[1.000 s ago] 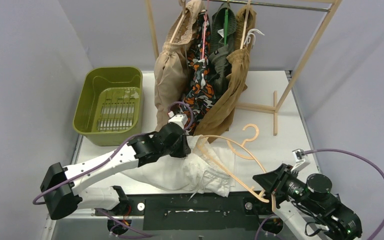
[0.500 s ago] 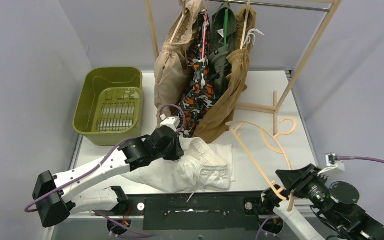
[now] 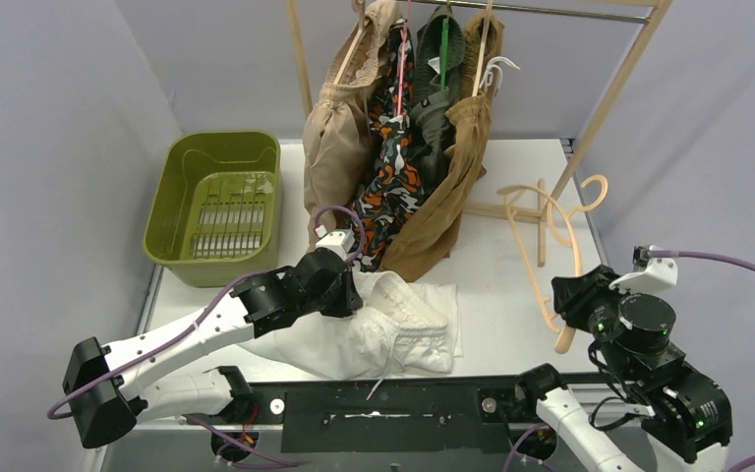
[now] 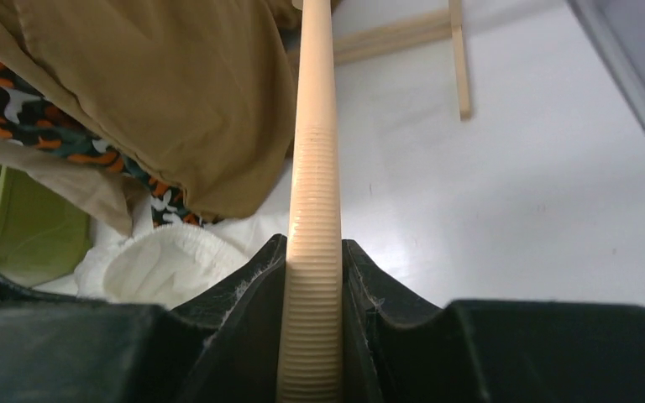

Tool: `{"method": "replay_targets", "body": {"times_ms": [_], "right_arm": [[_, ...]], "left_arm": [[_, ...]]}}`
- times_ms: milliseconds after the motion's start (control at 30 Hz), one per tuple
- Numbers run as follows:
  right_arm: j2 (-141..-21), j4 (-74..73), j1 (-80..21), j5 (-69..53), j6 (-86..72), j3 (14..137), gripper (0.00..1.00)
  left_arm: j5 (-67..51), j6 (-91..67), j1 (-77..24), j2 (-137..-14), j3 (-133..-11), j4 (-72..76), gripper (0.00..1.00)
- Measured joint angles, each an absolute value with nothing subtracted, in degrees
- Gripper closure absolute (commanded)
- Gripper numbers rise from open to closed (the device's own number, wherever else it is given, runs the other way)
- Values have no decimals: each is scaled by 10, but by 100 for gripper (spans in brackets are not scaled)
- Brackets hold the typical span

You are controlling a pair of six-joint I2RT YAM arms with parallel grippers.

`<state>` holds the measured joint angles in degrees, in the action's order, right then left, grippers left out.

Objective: Remove the shorts from the hanger
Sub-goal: Place the hanger on the clothes rod.

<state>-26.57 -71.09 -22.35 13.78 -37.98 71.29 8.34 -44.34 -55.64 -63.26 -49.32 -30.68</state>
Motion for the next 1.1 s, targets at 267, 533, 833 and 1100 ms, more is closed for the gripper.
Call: {"method": "replay_targets", "body": {"times_ms": [267, 533, 833, 1100], "right_arm": [[-333, -548, -214, 163, -222, 697, 100], [-465, -465, -214, 195, -105, 714, 100], [-520, -412, -214, 206, -35, 808, 100], [-606, -415, -214, 204, -39, 944, 100]], "left_arm": [[84, -443, -554, -613, -493, -309, 100], [84, -434, -546, -612, -493, -312, 100], [84, -423, -539, -623, -499, -317, 100], [83, -413, -531, -629, -507, -319, 100]]}}
